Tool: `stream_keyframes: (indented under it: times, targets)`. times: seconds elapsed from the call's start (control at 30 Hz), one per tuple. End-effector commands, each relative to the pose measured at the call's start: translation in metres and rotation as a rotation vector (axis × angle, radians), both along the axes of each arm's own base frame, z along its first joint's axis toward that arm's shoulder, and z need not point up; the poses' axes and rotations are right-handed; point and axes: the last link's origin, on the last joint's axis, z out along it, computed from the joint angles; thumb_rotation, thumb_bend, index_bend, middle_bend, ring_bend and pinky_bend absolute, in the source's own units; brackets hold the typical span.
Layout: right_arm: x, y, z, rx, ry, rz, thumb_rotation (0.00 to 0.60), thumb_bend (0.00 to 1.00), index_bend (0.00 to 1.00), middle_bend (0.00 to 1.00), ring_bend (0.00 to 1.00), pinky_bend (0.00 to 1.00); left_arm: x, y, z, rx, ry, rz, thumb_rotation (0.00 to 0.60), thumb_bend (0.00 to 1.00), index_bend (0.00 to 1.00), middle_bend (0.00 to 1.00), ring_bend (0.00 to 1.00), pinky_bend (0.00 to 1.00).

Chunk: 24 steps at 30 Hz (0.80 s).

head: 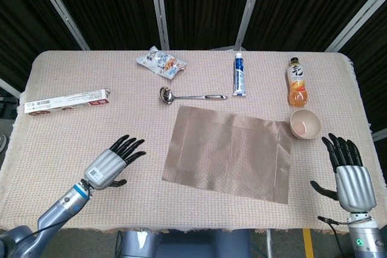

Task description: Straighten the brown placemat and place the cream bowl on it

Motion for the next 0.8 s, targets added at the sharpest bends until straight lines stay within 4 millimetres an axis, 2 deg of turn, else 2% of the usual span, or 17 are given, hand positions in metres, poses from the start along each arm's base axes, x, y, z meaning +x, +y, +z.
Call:
stream_keyframes:
  times: [0.03, 0.13, 0.3, 0.8]
  targets:
    - [-0.003, -0.002, -0.003, 0.005, 0.007, -0.008, 0.6, 0.0, 0.0, 0.0, 0.0, 0.0, 0.004, 0.009, -0.019, -0.028, 0.04, -0.028, 0.6, 0.08, 0.17, 0.0, 0.0, 0.0]
    - [-0.005, -0.005, -0.005, 0.012, 0.009, -0.018, 0.6, 0.0, 0.0, 0.0, 0.0, 0.0, 0.004, 0.014, -0.029, -0.042, 0.05, -0.03, 0.6, 0.13, 0.18, 0.0, 0.0, 0.0]
    - [-0.01, -0.011, -0.008, 0.017, 0.022, -0.04, 0.6, 0.0, 0.0, 0.0, 0.0, 0.0, 0.008, 0.021, -0.052, -0.076, 0.026, -0.015, 0.6, 0.14, 0.18, 0.0, 0.0, 0.0]
    - [-0.017, -0.016, -0.009, 0.007, 0.037, -0.068, 0.6, 0.0, 0.0, 0.0, 0.0, 0.0, 0.029, 0.034, -0.095, -0.115, -0.008, -0.087, 0.6, 0.14, 0.19, 0.0, 0.0, 0.0]
